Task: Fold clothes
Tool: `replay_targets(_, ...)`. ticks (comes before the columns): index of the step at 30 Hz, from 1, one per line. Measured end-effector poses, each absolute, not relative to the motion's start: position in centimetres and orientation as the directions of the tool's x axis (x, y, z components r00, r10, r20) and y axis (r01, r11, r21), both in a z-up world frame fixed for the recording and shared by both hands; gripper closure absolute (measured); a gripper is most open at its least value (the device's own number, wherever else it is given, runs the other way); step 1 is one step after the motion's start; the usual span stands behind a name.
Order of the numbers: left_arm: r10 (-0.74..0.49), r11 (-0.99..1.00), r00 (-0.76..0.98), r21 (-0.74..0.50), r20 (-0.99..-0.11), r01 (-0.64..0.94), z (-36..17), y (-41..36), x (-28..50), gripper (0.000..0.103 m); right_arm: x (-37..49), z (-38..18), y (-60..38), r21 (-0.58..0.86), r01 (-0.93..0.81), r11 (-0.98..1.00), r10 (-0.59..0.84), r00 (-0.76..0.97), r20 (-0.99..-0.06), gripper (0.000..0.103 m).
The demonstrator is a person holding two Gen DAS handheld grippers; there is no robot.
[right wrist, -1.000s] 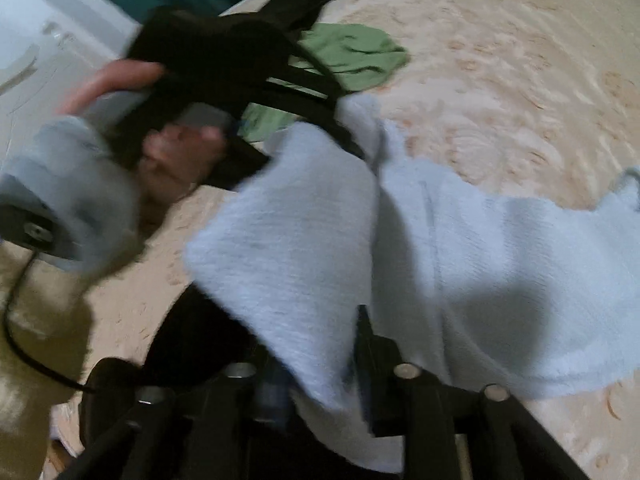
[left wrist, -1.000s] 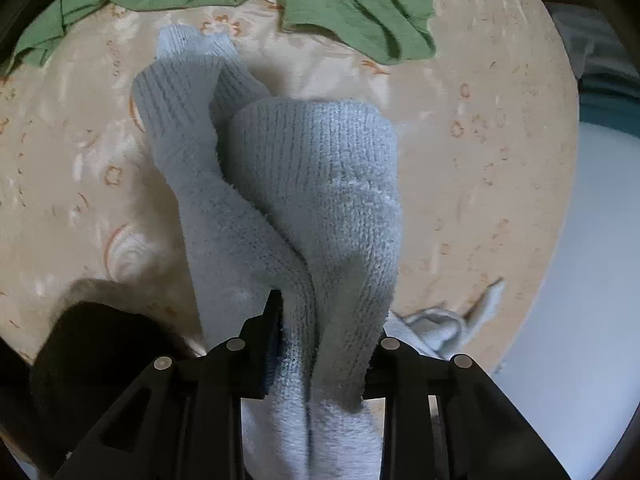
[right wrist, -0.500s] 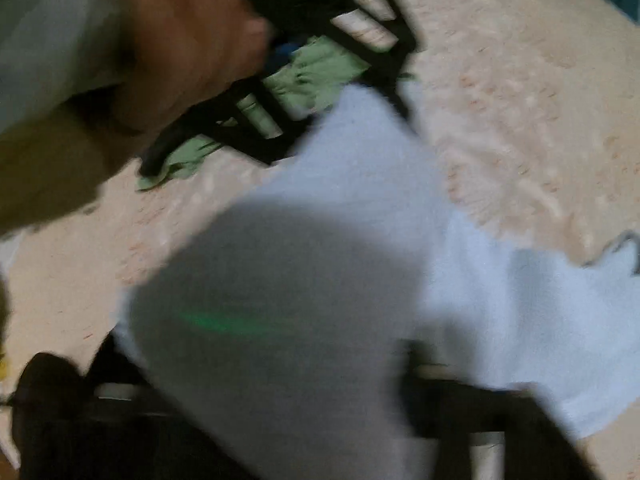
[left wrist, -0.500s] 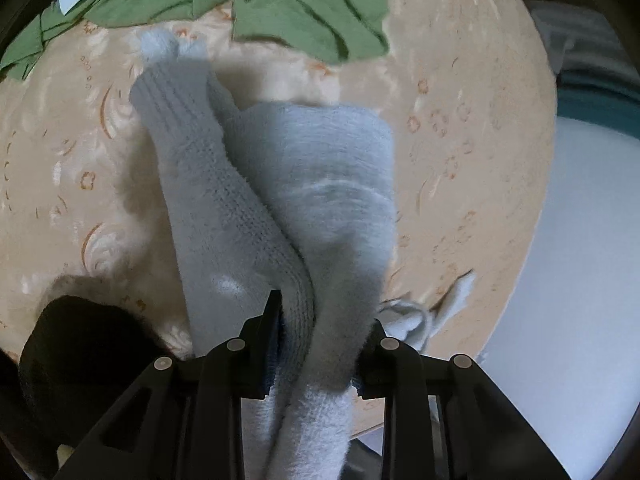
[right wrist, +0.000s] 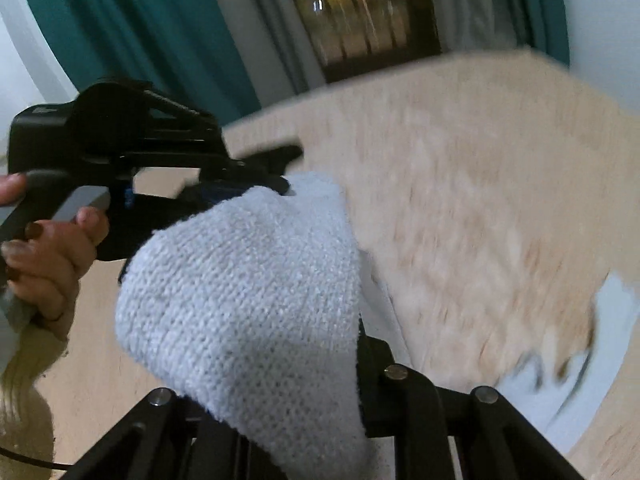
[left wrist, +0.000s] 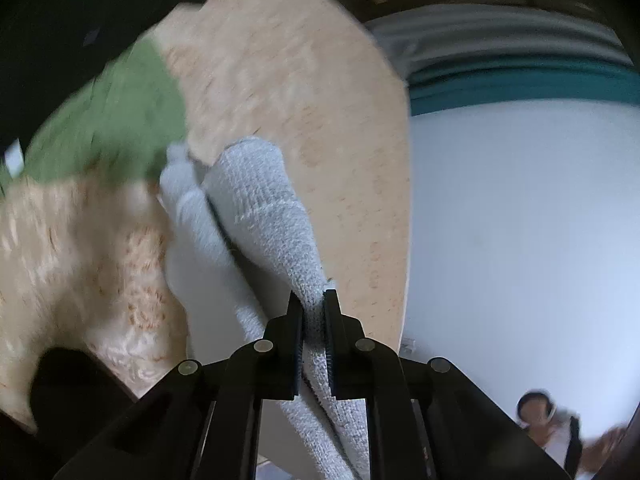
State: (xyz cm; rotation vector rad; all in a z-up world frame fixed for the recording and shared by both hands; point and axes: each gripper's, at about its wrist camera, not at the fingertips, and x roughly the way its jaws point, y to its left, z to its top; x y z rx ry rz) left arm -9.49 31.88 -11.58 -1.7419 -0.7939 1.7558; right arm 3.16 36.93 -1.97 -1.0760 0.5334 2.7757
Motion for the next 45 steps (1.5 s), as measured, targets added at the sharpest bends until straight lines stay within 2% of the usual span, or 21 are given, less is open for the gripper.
replay_targets(1, 0.725, -0.688, -0.03, -0.726, -0.688, 0.017, -10.7, 34.6, -12.0, 0.094, 3.3, -0.4, 37.0, 0.257, -0.218, -0.942, -0.002, -0.76, -0.65, 0.087)
replay_targets(3, 0.726, -0.688, -0.048, -0.725, -0.687, -0.024, -8.1, 33.5, -11.0, 0.094, 3.4, 1.5, 37.0, 0.225, -0.21, -0.951, 0.026, -0.784, -0.62, 0.087)
replay_targets(5, 0.729, -0.684, -0.045, -0.728, -0.683, -0.04, -5.8, 28.9, -10.7, 0.094, 3.7, 2.4, 37.3, 0.215, -0.216, -0.952, 0.043, -0.793, -0.608, 0.087)
replay_targets(10, 0.737, -0.676, -0.009, -0.737, -0.676, -0.002, -9.0, 27.2, -9.4, 0.092, 4.2, 2.9, 38.3, 0.228, -0.238, -0.944, 0.051, -0.79, -0.612, 0.087)
replay_targets(11, 0.739, -0.673, -0.003, -0.739, -0.674, 0.031, -9.8, 26.8, -9.4, 0.087, 4.2, 2.4, 38.5, 0.237, -0.244, -0.94, 0.046, -0.781, -0.623, 0.087)
replay_targets(13, 0.751, -0.658, 0.022, -0.746, -0.659, 0.108, -11.8, 25.8, -9.0, 0.053, 3.9, 1.1, 38.6, 0.236, -0.259, -0.937, 0.045, -0.756, -0.652, 0.087)
replay_targets(14, 0.762, -0.642, 0.04, -0.747, -0.646, 0.173, -14.0, 25.3, -8.7, 0.021, 3.6, 0.2, 38.6, 0.233, -0.264, -0.936, 0.043, -0.741, -0.67, 0.087)
replay_targets(15, 0.78, -0.616, 0.042, -0.752, -0.625, 0.235, -15.4, 24.6, -8.4, 0.009, 3.4, -0.5, 38.5, 0.234, -0.267, -0.935, 0.036, -0.728, -0.685, 0.087)
replay_targets(19, 0.82, -0.545, 0.076, -0.731, -0.568, 0.411, -20.5, 22.4, -7.7, 0.009, 3.0, -3.4, 37.5, 0.21, -0.259, -0.943, 0.02, -0.672, -0.741, 0.087)
replay_targets(22, 0.789, -0.585, 0.137, -0.666, -0.598, 0.463, -23.6, 21.9, -7.4, 0.008, 4.2, -4.3, 37.1, 0.223, -0.249, -0.943, -0.006, -0.655, -0.756, 0.087)
replay_targets(26, 0.81, -0.574, 0.247, -0.631, -0.533, 0.522, -26.7, 22.4, -7.3, 0.008, 6.0, -4.5, 34.6, 0.176, -0.172, -0.969, -0.024, -0.644, -0.765, 0.087)
replay_targets(31, 0.739, -0.662, 0.325, -0.546, -0.59, 0.514, -29.8, 23.0, -6.9, 0.009, 6.8, -6.0, 32.0, 0.149, -0.077, -0.986, -0.071, -0.613, -0.787, 0.087)
replay_targets(32, 0.731, -0.666, 0.321, -0.524, -0.603, 0.532, -30.5, 22.7, -6.8, 0.014, 6.8, -6.4, 31.8, 0.154, -0.074, -0.985, -0.078, -0.606, -0.791, 0.087)
replay_targets(33, 0.729, -0.661, 0.314, -0.504, -0.609, 0.556, -31.1, 22.3, -6.5, 0.033, 6.8, -6.7, 31.8, 0.158, -0.074, -0.985, -0.082, -0.601, -0.795, 0.087)
replay_targets(34, 0.729, -0.659, 0.313, -0.498, -0.609, 0.563, -31.6, 22.2, -6.4, 0.047, 6.9, -7.1, 31.8, 0.163, -0.075, -0.984, -0.087, -0.596, -0.798, 0.087)
replay_targets(35, 0.719, -0.671, 0.324, -0.491, -0.615, 0.555, -31.9, 22.4, -6.2, 0.064, 6.8, -7.3, 31.8, 0.168, -0.079, -0.983, -0.089, -0.591, -0.802, 0.087)
replay_targets(37, 0.69, -0.702, 0.332, -0.484, -0.643, 0.523, -31.9, 22.9, -6.0, 0.07, 6.8, -7.7, 31.7, 0.177, -0.092, -0.98, -0.092, -0.581, -0.809, 0.087)
replay_targets(42, 0.77, -0.604, 0.204, -0.586, -0.605, 0.54, -28.8, 22.5, -7.2, 0.076, 6.9, -6.8, 31.6, 0.186, -0.119, -0.975, -0.077, -0.604, -0.793, 0.087)
replay_targets(45, 0.807, -0.556, 0.116, -0.682, -0.578, 0.475, -23.3, 21.7, -9.6, 0.077, 6.7, -3.9, 31.0, 0.176, -0.088, -0.98, -0.073, -0.666, -0.742, 0.087)
